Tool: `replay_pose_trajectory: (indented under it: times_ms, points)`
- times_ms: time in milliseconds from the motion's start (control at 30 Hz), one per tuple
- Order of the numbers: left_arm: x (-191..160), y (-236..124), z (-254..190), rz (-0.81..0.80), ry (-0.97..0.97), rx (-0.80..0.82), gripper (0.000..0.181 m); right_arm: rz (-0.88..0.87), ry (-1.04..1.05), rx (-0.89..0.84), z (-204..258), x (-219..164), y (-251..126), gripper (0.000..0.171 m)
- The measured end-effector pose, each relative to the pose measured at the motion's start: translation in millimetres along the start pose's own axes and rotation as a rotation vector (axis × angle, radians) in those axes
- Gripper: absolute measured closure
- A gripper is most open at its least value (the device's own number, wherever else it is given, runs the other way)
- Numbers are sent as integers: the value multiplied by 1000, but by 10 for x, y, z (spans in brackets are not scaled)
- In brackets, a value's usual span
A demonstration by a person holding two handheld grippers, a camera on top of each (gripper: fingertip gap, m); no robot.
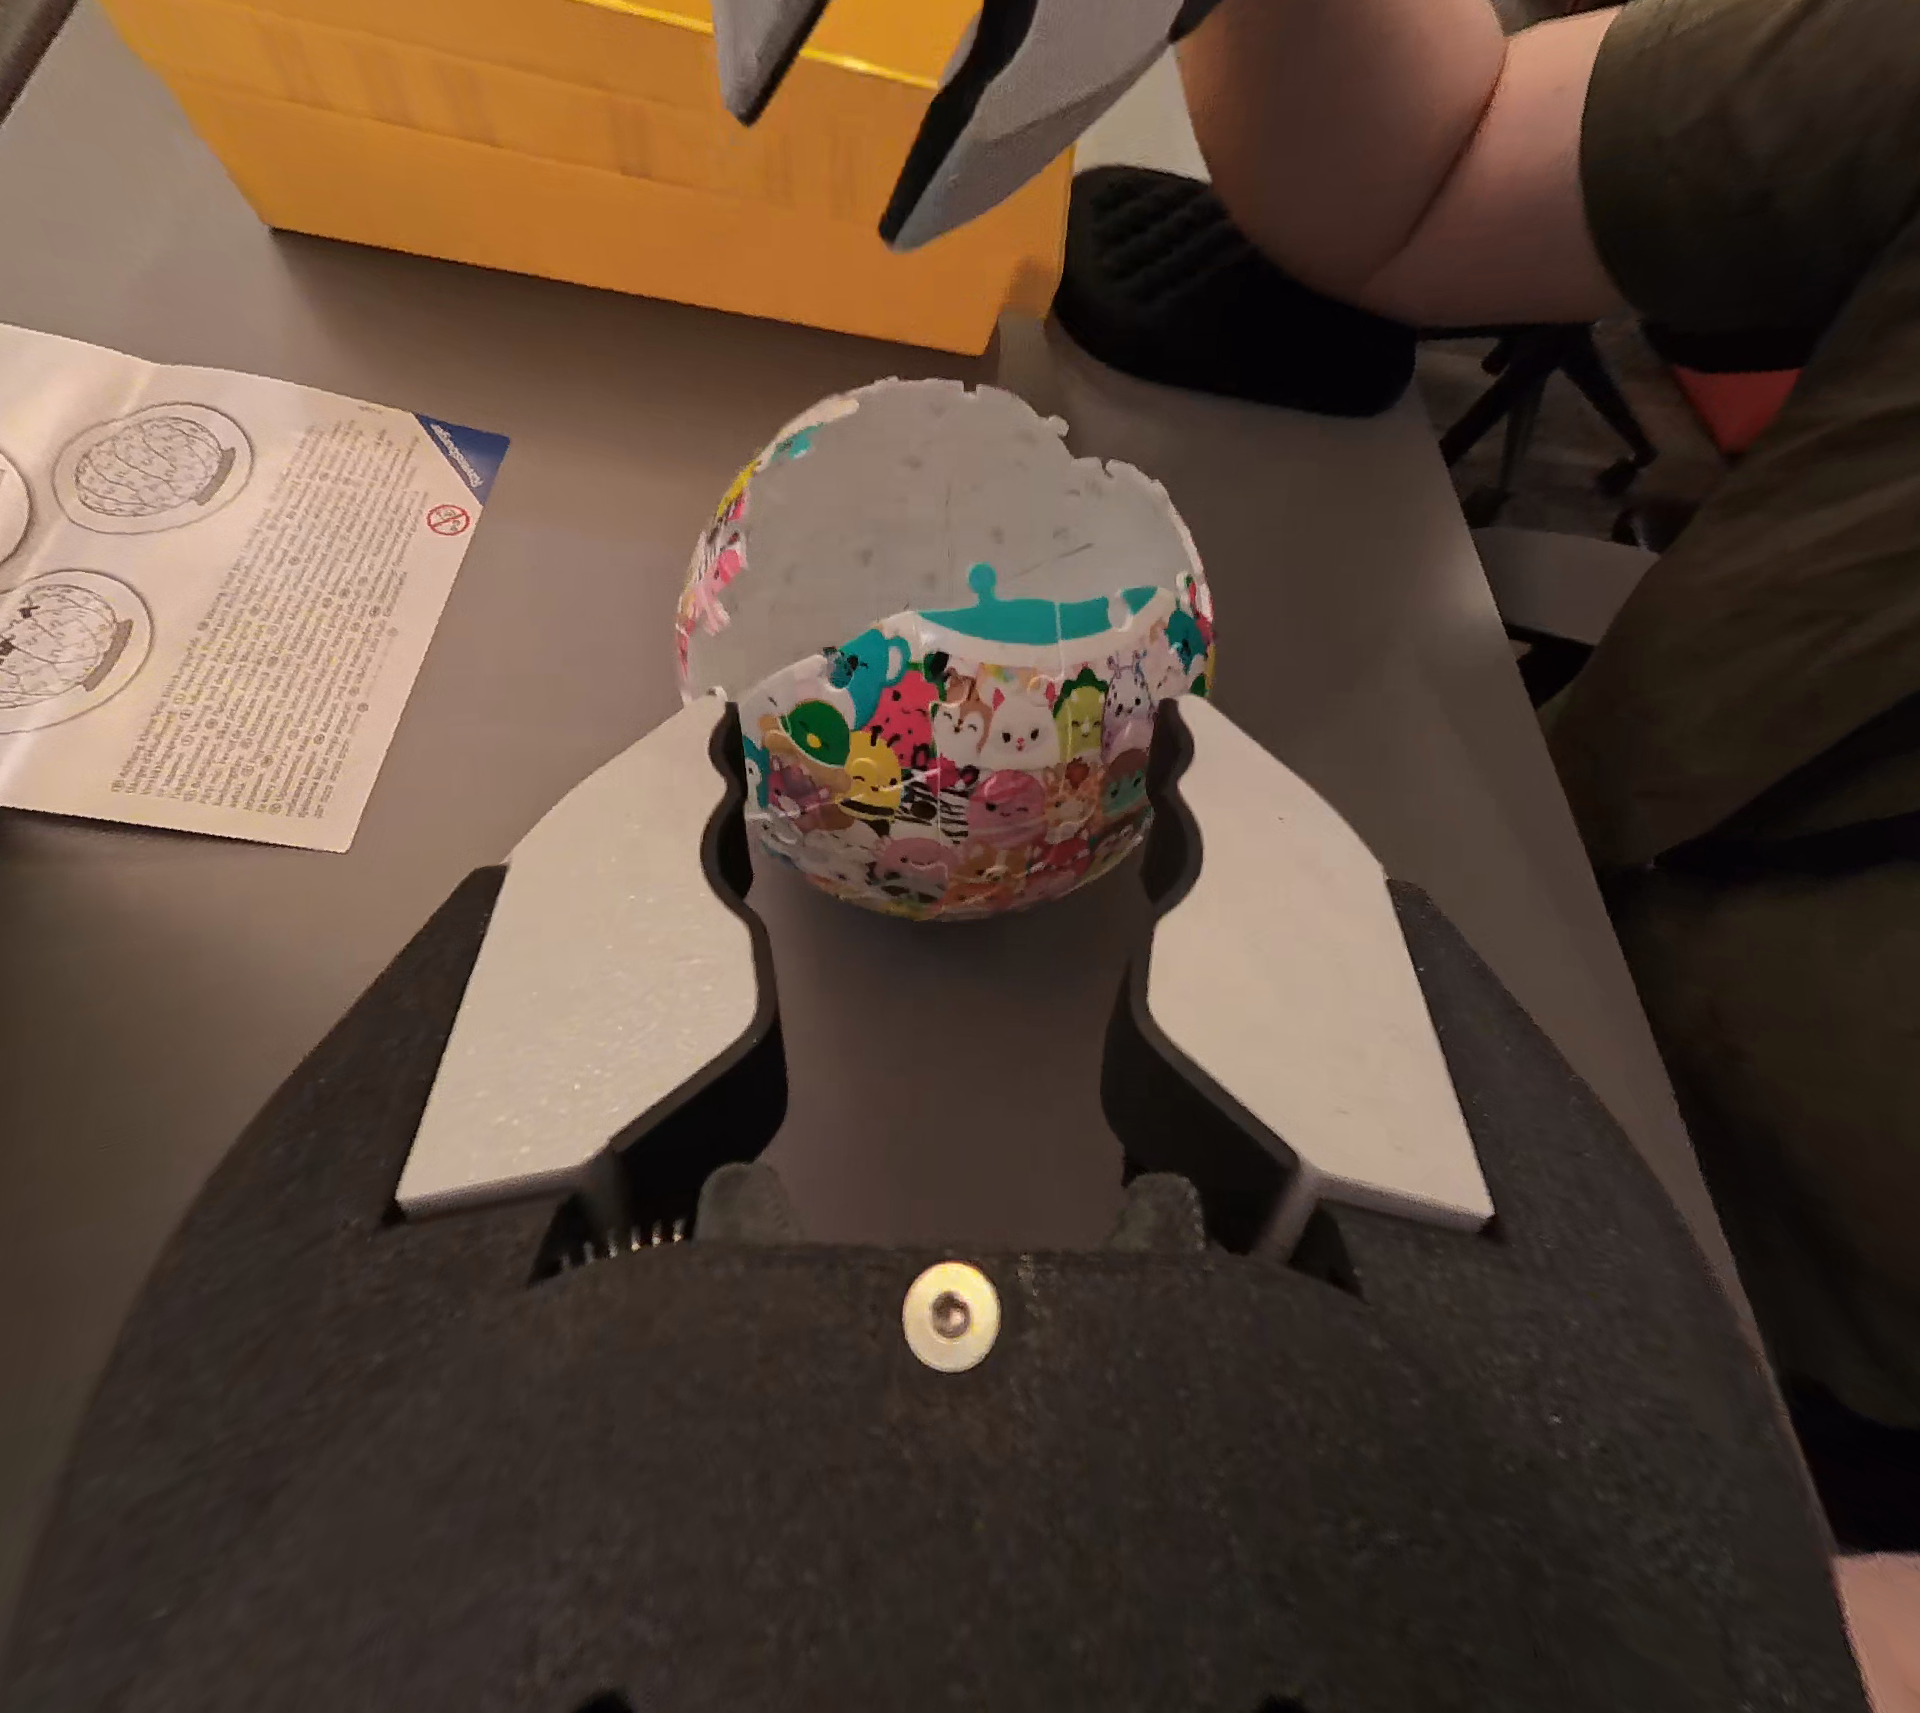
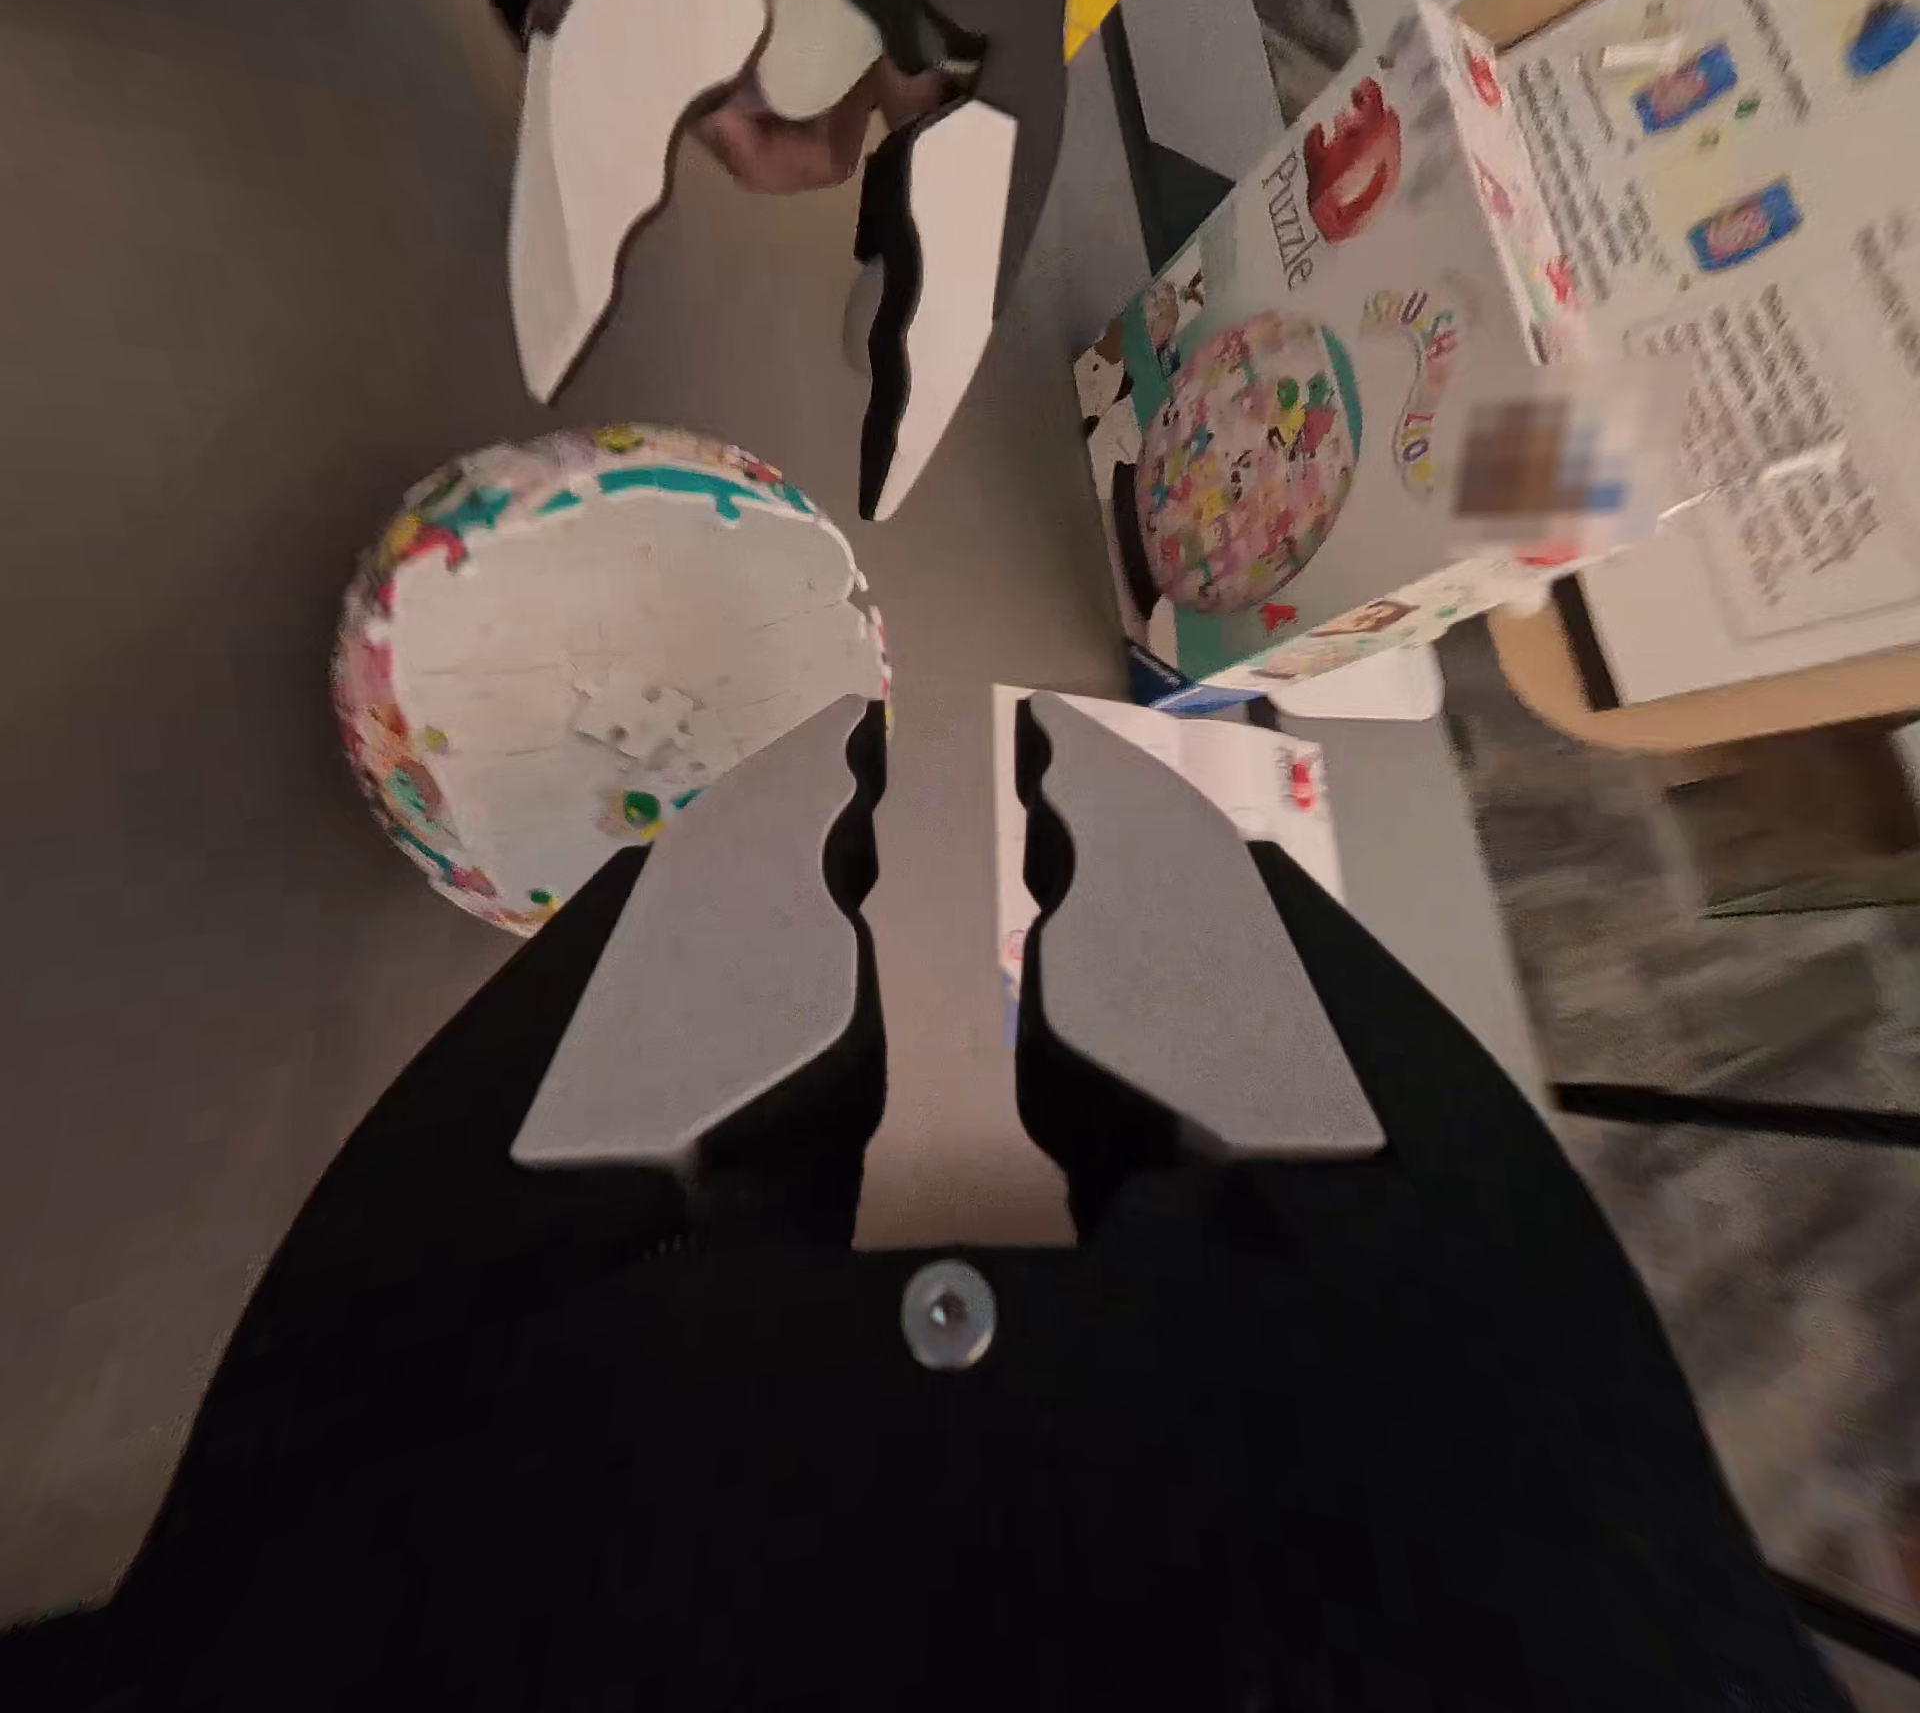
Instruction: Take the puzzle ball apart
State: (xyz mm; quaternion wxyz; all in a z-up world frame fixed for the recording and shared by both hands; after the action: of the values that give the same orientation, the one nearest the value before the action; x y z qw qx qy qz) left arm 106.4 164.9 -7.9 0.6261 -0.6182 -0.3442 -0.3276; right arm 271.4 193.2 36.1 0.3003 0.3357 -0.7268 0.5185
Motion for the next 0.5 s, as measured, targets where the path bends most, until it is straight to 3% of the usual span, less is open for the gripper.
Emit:
replay_pose_trajectory:
  times_ms: [133,233,367,500]
  points:
    - [84,37,10,-21,-30,21,103,59,122,45,86,12,98,147]
    - [99,67,5,23,-13,69,99,186,106,-64,119,-108,218,146]
    - [93,91,21,61,-50,104,91,202,98,-83,196,-122,297,146]
    - [90,125,12,53,-73,71,96,184,98,-52,261,-75,258,145]
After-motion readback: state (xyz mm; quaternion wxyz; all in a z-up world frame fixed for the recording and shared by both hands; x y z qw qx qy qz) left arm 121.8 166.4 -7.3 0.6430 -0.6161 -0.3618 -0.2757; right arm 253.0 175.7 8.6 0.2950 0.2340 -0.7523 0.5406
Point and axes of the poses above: each gripper's, where its closed fingertips meet, y out along the fingers, x out of its top, z = x × y across the jaws, the point moved 7 cm from there along -y, back along the fingers, and after that the axes turned 15 degrees about y, right-handed, at the moved point
